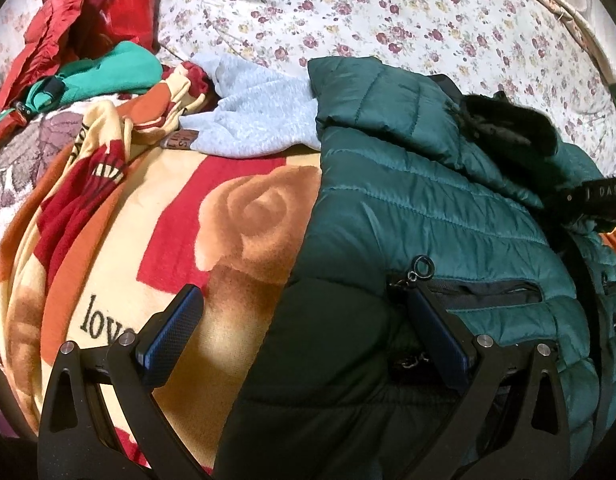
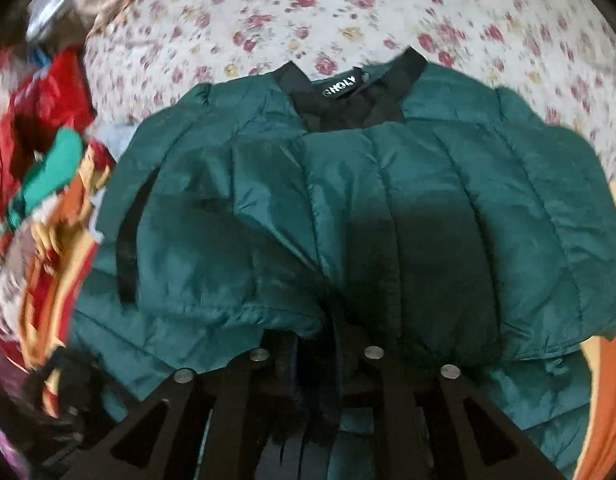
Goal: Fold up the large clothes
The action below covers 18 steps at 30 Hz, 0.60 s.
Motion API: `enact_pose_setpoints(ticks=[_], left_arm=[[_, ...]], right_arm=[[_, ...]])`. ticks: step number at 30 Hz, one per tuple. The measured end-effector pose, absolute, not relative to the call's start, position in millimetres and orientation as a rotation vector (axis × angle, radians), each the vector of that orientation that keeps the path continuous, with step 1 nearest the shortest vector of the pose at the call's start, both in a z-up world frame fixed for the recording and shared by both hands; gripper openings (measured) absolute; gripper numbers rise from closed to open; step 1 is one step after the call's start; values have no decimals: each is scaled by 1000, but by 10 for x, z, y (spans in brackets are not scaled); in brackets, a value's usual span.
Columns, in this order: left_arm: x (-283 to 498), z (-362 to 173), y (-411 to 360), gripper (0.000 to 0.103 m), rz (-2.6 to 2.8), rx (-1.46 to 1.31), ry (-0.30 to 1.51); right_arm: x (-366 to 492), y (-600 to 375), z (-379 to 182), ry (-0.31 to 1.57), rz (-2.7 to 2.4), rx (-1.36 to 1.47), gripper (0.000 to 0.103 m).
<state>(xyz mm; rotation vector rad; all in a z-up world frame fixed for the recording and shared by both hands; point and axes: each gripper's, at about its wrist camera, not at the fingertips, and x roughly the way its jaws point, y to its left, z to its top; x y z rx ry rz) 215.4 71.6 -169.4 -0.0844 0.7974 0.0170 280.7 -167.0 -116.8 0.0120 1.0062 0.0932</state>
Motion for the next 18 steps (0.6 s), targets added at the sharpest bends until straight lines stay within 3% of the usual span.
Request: enact_pose_setpoints(ticks=[2, 3, 15, 16, 17, 18], left_arm=[[2151, -1695, 716, 103, 17, -84, 797], [2151, -1696, 716, 103, 17, -84, 796], [2103, -1594, 706, 102, -20, -57, 786], [2080, -1563, 707, 102, -26, -56, 776], [2046, -1510, 714, 102, -29, -55, 755], [2020, -1475, 721, 102, -31, -56, 740]], right_arm=[[2738, -1659, -1116, 1005, 94, -3, 46], [2694, -1622, -1076, 999, 90, -19, 48], [2830, -808, -1071, 947, 97, -370, 47], [2878, -796, -1084, 946, 79, -372, 44], [2935, -820, -1083, 960, 65, -343, 25], [2963, -843, -1060, 971, 61, -309, 14]])
